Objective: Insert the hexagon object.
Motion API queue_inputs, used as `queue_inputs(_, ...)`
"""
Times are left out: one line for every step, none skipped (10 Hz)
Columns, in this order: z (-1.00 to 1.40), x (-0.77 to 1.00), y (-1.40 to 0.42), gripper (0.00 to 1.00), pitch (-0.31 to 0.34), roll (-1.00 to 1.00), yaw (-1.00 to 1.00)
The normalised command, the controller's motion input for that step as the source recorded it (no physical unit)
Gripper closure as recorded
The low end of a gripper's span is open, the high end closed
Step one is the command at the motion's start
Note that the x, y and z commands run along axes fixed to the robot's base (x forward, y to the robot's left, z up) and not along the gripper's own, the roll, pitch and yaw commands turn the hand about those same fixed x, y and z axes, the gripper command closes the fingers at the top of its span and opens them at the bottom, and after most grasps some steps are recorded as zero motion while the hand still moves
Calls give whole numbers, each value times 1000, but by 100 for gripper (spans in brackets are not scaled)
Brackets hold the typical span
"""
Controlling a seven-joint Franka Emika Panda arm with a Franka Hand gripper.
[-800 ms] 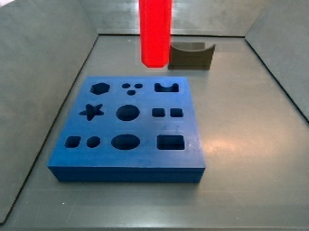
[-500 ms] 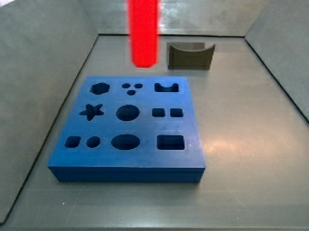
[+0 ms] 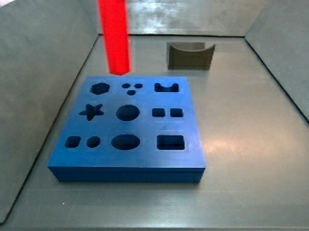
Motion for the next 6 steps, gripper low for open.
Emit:
queue_inputs(-471, -686, 397, 100, -110, 0, -503)
queue_inputs(-474, -657, 334, 100, -109, 0, -574)
queue_inputs(-477, -640, 274, 100, -110, 0, -631)
queue_inputs(-617, -600, 151, 100, -99, -59, -680)
queue_inputs(-534, -451, 31, 100, -194, -163, -694)
queue_inputs(-409, -131, 186, 100, -139, -256, -534)
